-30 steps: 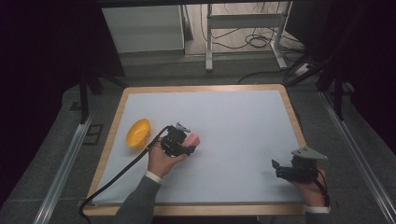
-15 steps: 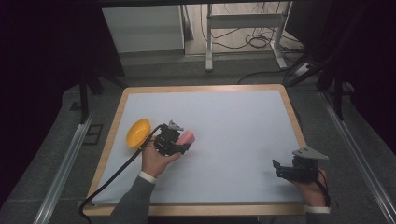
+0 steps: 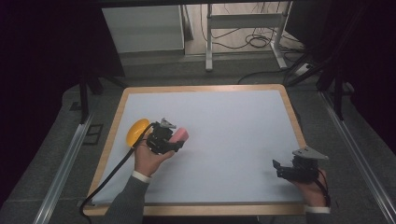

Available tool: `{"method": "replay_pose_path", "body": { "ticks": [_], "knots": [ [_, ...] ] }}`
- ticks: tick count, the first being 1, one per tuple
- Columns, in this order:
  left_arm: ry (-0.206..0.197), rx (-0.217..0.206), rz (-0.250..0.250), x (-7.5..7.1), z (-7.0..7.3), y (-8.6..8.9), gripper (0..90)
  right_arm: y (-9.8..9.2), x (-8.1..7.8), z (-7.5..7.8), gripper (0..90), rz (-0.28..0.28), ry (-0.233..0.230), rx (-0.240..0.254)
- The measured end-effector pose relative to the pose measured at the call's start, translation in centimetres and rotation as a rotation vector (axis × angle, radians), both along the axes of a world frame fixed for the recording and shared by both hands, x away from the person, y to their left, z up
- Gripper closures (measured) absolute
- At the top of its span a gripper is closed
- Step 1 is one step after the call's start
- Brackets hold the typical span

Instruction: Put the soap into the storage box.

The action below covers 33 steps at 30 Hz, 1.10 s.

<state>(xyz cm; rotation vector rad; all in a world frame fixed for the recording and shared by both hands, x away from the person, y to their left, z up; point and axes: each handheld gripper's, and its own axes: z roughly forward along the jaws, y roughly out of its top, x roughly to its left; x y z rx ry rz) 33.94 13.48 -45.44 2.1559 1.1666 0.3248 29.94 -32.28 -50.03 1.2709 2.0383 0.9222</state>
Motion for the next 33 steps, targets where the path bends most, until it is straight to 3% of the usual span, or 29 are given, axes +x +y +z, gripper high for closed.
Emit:
{"method": "replay_pose_path", "body": {
  "ticks": [33],
  "knots": [
    [-0.03,-0.021,0.098,-0.3,1.2,4.7,60.0,0.0,0.1,-0.1,7.2,-0.001,0.01,0.003]
  ]
}}
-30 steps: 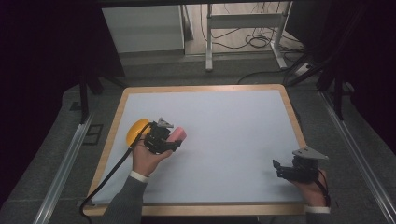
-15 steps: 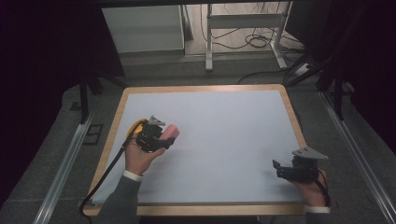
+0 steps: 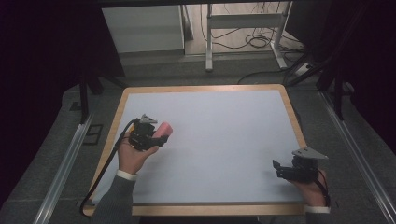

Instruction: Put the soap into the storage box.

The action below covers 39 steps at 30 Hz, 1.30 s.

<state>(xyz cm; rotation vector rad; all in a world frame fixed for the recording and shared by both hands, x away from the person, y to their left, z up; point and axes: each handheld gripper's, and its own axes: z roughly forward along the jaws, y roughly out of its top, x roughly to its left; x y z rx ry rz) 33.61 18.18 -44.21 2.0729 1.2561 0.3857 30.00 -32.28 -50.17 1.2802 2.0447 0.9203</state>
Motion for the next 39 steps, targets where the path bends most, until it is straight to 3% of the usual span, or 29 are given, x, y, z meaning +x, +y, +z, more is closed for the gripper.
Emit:
{"method": "replay_pose_path", "body": {
  "ticks": [15,39],
  "knots": [
    [-0.012,-0.015,0.056,-0.3,0.5,2.2,60.0,0.0,-0.1,0.1,7.2,-0.005,-0.008,-0.003],
    [-0.02,-0.024,0.101,-0.3,0.8,4.0,60.0,-0.1,0.0,0.1,7.2,-0.009,-0.003,-0.005]
  ]
}}
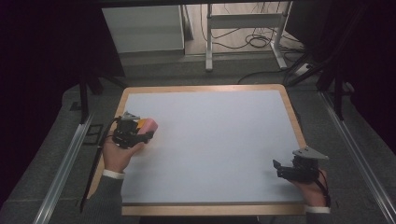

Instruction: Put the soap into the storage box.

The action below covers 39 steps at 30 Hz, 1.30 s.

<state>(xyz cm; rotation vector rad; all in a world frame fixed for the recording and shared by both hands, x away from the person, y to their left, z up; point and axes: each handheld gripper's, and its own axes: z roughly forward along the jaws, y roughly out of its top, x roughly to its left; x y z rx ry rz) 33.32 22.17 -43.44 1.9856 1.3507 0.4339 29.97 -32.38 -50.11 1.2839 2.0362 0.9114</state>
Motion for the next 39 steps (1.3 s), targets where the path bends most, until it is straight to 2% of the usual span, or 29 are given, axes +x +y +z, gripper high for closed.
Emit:
{"method": "replay_pose_path", "body": {
  "ticks": [13,39],
  "knots": [
    [0.016,0.001,0.042,0.4,-0.5,1.6,60.0,0.0,0.0,0.0,7.2,-0.002,0.001,-0.004],
    [0.074,0.02,0.108,2.7,-1.7,3.7,60.0,-0.1,0.0,-0.1,7.2,-0.007,0.002,-0.005]
  ]
}}
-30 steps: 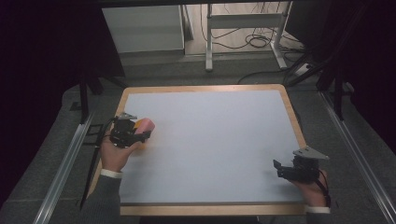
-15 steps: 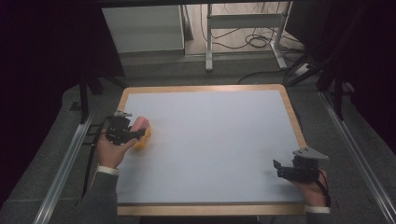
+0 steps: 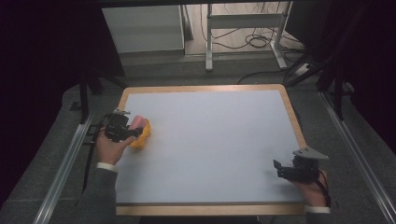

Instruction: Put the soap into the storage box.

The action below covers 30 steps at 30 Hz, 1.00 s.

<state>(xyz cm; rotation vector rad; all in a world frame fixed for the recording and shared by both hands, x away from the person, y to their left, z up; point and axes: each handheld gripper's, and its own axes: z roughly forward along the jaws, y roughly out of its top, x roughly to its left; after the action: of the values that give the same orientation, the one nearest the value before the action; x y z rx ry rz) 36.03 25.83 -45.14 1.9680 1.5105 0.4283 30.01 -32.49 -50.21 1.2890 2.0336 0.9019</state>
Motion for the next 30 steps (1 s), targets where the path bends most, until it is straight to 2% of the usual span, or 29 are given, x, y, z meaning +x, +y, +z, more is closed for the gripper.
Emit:
{"method": "replay_pose_path", "body": {
  "ticks": [8,10,19,26,30],
  "knots": [
    [0.032,0.013,0.02,0.7,-1.1,0.6,60.1,0.0,0.0,-0.1,7.2,0.0,0.001,-0.002],
    [0.038,0.002,0.024,0.9,-1.4,0.8,60.0,0.0,0.0,-0.1,7.2,0.0,0.001,-0.002],
    [0.077,0.024,0.035,1.5,-2.9,0.8,60.0,0.0,0.1,-0.2,7.2,0.0,0.005,-0.005],
    [0.094,0.035,0.029,1.8,-3.4,0.5,60.0,0.0,0.1,-0.2,7.2,-0.003,0.009,-0.004],
    [0.083,0.025,0.034,1.7,-3.6,0.6,58.5,0.0,0.1,-0.2,7.2,-0.003,0.009,-0.004]
  ]
}}
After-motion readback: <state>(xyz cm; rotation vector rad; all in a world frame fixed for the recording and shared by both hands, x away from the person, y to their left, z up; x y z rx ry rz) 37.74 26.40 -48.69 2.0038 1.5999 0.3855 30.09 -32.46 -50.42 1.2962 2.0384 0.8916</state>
